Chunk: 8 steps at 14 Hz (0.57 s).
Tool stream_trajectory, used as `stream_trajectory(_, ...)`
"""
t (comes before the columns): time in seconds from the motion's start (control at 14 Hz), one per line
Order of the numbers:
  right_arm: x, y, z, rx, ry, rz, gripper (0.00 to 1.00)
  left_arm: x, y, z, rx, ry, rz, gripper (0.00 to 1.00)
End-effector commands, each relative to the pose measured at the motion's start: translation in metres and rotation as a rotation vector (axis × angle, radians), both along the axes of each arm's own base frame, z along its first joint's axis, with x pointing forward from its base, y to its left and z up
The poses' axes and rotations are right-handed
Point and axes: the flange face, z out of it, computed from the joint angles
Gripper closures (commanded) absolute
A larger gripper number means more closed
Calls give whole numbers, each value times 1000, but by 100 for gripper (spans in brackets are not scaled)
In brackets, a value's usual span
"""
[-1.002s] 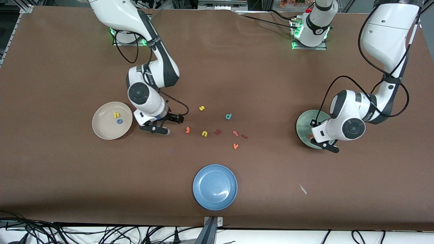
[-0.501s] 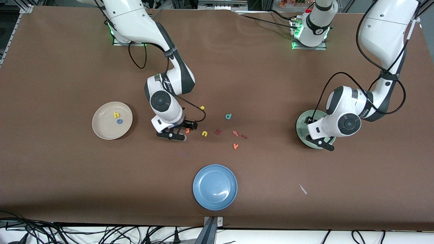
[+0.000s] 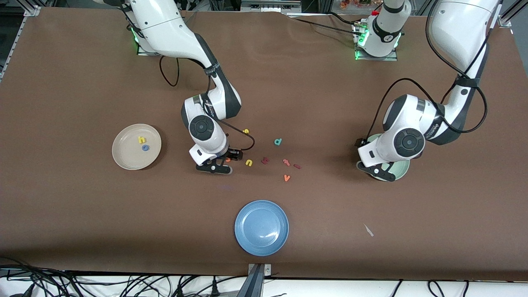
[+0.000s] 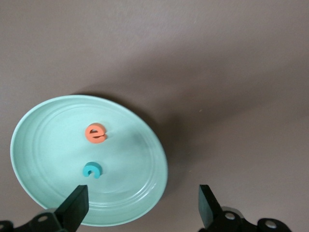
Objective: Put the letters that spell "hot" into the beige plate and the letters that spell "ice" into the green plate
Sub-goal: 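Set the orange letter in the white plate while the left gripper reaches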
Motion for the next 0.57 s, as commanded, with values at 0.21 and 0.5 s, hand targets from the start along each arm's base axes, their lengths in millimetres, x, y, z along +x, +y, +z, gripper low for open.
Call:
stream_trajectory(0.21,3,7,-1,-2,20,20,77,20,-14,31,10,-60,0,0)
stream_trajectory(0.5,2,9,0,9,26,-15,98,24,-12,36,-5,-69,26,0)
